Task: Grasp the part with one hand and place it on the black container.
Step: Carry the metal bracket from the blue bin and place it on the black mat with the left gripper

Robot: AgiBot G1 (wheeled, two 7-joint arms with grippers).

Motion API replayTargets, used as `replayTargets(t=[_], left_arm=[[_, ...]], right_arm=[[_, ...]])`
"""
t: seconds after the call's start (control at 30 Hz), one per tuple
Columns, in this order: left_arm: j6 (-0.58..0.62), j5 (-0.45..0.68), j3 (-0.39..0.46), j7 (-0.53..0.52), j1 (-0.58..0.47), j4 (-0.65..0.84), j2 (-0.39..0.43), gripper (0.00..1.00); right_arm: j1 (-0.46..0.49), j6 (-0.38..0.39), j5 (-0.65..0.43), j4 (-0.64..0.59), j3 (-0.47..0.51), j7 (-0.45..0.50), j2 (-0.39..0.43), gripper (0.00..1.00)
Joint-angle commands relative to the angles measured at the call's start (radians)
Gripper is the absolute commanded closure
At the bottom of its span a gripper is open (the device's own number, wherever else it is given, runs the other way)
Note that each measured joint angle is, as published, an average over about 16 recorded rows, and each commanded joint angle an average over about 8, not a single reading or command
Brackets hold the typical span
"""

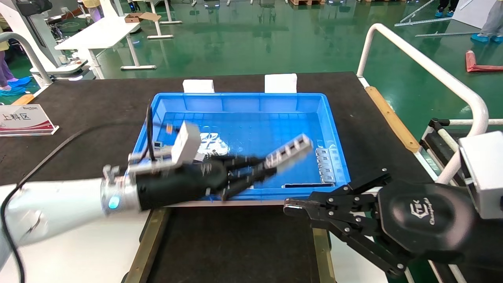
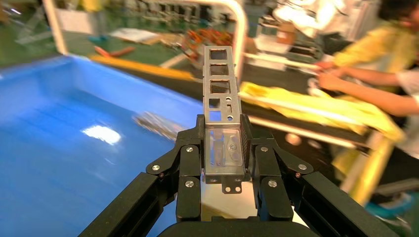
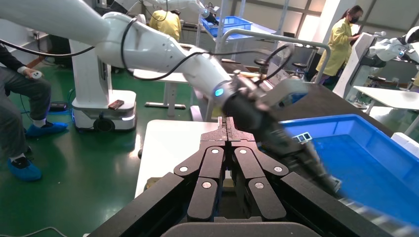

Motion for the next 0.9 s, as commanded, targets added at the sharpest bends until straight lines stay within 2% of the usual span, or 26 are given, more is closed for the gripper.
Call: replayTargets(t=[0.03, 0.3, 0.57, 0.73, 0.9], left_arm=[[0.034, -0.001, 0.005, -0.013, 0.03, -0.038, -0.025, 1.0], [-0.03, -0.017, 0.012, -0.102, 0.208, -0.306, -0.15, 1.0], [-0.231, -0.027, 0.025, -0.202, 0.414, -0.563, -0.251, 1.0], [-0.38, -0.032, 0.033, -0.24, 0.525, -0.629, -0.261, 1.0], [-0.522, -0.041, 0.036, -0.27, 0.596, -0.606, -0.223, 1.0]], right_arm=[[0.0, 0.0, 0.0, 0.0, 0.0, 0.0, 0.0, 1.0], [0.0, 0.0, 0.0, 0.0, 0.0, 0.0, 0.0, 1.0], [0.0, 0.0, 0.0, 0.0, 0.0, 0.0, 0.0, 1.0], [0.0, 0.0, 0.0, 0.0, 0.0, 0.0, 0.0, 1.0], [0.0, 0.0, 0.0, 0.0, 0.0, 0.0, 0.0, 1.0]])
